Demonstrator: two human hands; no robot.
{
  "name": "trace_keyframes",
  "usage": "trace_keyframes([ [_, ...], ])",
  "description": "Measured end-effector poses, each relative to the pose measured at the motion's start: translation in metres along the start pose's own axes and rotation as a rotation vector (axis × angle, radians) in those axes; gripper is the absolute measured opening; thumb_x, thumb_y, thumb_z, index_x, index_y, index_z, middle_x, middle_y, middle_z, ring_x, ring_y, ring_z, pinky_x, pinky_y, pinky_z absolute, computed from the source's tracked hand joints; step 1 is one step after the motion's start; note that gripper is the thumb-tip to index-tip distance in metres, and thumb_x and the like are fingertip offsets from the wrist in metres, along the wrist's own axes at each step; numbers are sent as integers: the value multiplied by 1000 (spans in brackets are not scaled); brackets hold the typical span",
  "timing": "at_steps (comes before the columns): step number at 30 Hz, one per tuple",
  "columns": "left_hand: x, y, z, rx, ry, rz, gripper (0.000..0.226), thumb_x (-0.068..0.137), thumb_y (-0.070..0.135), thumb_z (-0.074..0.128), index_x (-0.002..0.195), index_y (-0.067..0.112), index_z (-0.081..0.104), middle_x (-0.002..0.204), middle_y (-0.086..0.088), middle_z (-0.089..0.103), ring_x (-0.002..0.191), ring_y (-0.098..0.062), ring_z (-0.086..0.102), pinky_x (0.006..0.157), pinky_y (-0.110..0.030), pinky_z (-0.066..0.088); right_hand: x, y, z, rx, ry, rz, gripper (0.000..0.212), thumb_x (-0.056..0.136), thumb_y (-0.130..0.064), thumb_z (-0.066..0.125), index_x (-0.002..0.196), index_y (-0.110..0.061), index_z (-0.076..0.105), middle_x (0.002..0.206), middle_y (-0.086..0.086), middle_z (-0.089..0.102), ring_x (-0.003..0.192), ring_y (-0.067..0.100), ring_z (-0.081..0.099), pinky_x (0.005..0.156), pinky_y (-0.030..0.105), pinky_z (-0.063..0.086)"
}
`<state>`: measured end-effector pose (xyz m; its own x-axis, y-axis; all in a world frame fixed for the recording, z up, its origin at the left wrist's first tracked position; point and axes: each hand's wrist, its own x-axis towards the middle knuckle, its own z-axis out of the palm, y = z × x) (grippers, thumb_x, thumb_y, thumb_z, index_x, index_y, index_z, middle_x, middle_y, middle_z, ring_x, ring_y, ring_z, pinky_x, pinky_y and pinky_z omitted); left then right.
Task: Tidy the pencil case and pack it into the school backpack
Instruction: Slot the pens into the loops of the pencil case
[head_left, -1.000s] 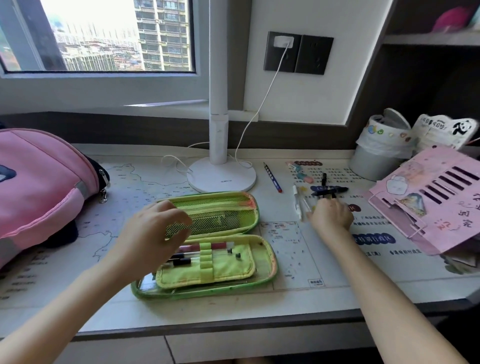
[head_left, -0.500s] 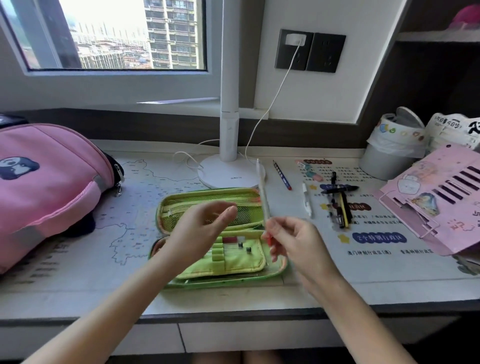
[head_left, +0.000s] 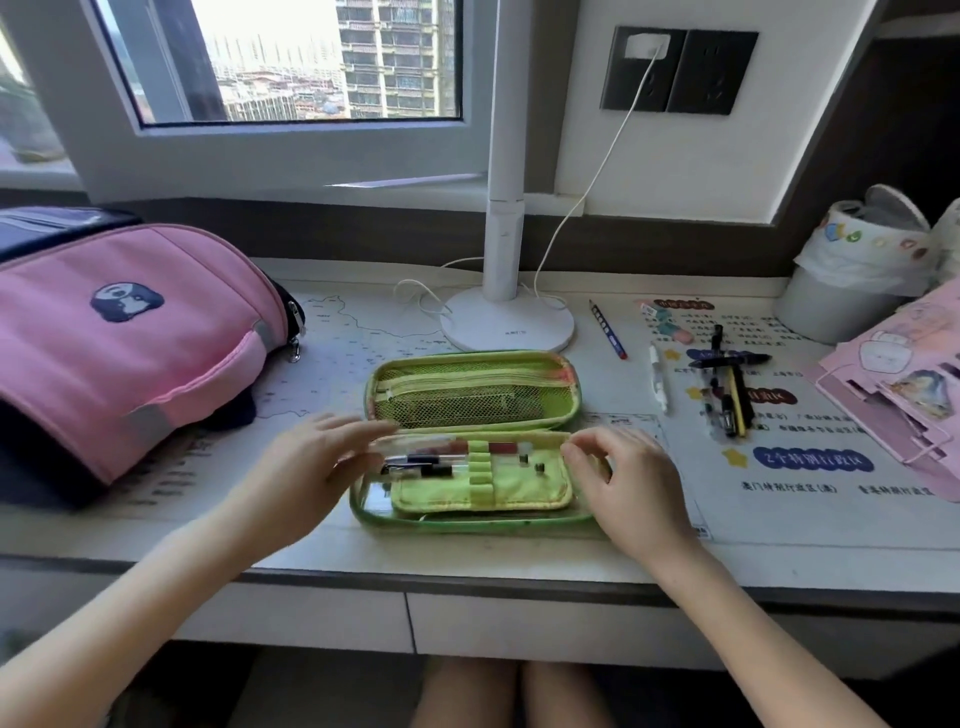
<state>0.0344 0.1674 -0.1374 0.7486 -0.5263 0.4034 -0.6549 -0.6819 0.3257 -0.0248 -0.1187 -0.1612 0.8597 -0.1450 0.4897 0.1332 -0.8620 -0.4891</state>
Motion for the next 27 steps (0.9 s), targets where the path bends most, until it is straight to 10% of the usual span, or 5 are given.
trace_keyframes([
  [12, 7, 6, 13, 95, -38, 205, 26, 83, 36, 49, 75, 18, 66, 72, 8, 64, 67, -17, 51, 63, -23, 39, -3, 3, 16, -54, -20, -44, 19, 82, -29, 57, 78, -15, 71, 74, -3, 68, 75, 18, 56, 70, 36, 47],
  [27, 20, 18, 47, -183, 3, 54, 10, 67, 21, 74, 65, 14, 68, 67, 6, 54, 70, -5, 40, 64, -7, 33, -3, 2, 25, 113, -67, -7, 3, 81, -17, 68, 81, -14, 68, 84, -3, 62, 84, 16, 56, 82, 39, 44],
])
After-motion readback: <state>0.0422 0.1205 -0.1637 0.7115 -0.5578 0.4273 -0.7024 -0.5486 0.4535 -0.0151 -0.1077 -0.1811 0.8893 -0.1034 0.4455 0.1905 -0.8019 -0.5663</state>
